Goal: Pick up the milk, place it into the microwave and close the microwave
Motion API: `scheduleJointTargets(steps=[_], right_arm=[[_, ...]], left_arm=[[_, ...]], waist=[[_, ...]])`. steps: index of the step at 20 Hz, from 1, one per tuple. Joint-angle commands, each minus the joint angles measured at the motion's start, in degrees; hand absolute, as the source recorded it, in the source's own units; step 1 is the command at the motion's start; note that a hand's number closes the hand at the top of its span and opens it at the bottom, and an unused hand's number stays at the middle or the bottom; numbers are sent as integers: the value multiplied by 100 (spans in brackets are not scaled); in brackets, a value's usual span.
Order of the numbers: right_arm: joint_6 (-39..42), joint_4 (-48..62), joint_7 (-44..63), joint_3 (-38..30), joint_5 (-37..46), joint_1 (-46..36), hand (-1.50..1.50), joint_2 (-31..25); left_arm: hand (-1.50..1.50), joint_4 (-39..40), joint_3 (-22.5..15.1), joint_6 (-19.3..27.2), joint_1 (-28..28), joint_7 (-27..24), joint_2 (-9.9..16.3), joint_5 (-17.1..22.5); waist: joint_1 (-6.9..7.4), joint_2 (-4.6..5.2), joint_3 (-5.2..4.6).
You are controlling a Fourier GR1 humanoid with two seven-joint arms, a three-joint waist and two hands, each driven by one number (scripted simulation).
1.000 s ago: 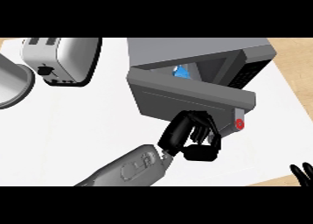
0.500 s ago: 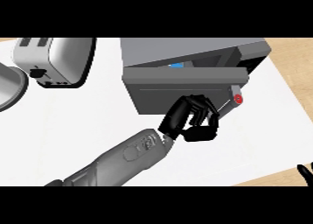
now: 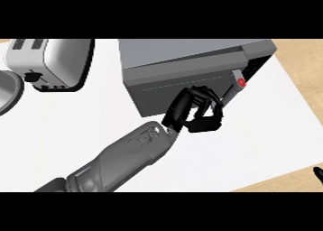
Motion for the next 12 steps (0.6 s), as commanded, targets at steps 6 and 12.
scheduleJointTargets(steps=[6,12], right_arm=[[30,-77,70,-135,-270,-127,-150,-106],[198,-117,113,-3,-285,-261,-150,-225]], left_arm=[[150,731,523,83,-330,-281,3,715],[150,733,453,324,-478,-644,3,858]], waist=[[-105,58,4],[-114,60,3]])
